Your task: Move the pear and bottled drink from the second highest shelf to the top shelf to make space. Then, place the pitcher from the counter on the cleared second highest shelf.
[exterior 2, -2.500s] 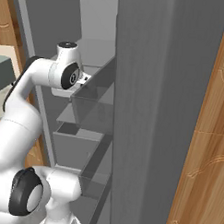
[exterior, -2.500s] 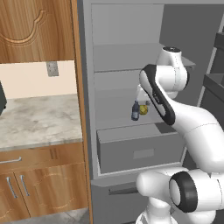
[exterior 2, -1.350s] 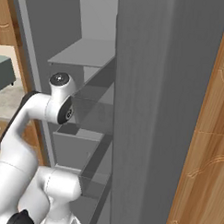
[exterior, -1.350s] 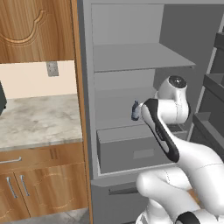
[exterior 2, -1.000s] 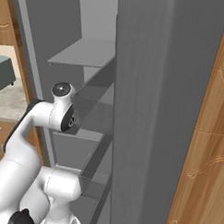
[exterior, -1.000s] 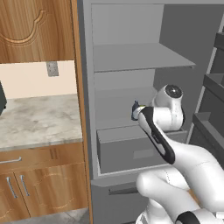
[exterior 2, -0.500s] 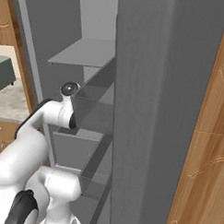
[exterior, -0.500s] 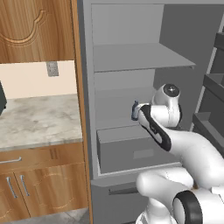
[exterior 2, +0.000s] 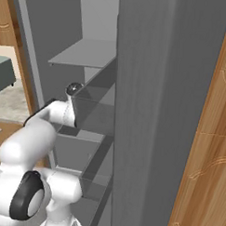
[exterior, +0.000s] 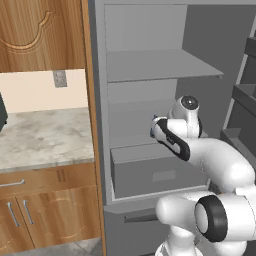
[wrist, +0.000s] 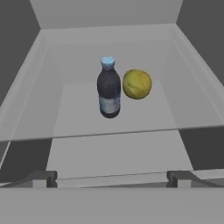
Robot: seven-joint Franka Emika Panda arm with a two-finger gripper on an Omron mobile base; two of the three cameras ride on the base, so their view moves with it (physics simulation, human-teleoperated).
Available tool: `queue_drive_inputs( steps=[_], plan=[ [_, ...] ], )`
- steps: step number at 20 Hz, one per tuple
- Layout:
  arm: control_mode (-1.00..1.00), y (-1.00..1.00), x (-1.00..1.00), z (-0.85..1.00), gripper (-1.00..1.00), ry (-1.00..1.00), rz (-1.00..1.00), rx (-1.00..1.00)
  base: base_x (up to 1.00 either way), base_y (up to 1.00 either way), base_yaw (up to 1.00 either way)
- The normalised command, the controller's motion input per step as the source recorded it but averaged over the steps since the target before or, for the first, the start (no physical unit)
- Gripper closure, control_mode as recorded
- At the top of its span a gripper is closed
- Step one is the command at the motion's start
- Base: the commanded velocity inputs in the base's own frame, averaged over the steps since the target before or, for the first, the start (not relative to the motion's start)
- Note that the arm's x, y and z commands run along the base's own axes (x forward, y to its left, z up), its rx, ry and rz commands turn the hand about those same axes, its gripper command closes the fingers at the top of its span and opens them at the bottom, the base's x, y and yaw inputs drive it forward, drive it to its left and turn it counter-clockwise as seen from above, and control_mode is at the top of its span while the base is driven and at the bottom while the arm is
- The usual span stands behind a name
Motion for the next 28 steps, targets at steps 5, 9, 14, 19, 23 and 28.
queue_drive_inputs(
  steps=[5, 9, 14, 19, 23, 28],
  plan=[
    [-1.00, 0.00, 0.31, -0.17, -1.00, 0.00, 0.00, 0.00, 0.00, 0.00, 0.00],
    [-1.00, 0.00, 0.34, -0.17, -1.00, 0.00, 0.00, 0.00, 0.00, 0.00, 0.00],
    [-1.00, 0.00, 0.36, -0.15, -1.00, 0.00, 0.00, 0.00, 0.00, 0.00, 0.00],
    [-1.00, 0.00, 0.34, -0.14, -1.00, 0.00, 0.00, 0.00, 0.00, 0.00, 0.00],
    [-1.00, 0.00, 0.31, -0.14, -1.00, 0.00, 0.00, 0.00, 0.00, 0.00, 0.00],
    [-1.00, 0.00, 0.31, -0.15, -1.00, 0.00, 0.00, 0.00, 0.00, 0.00, 0.00]
  ],
)
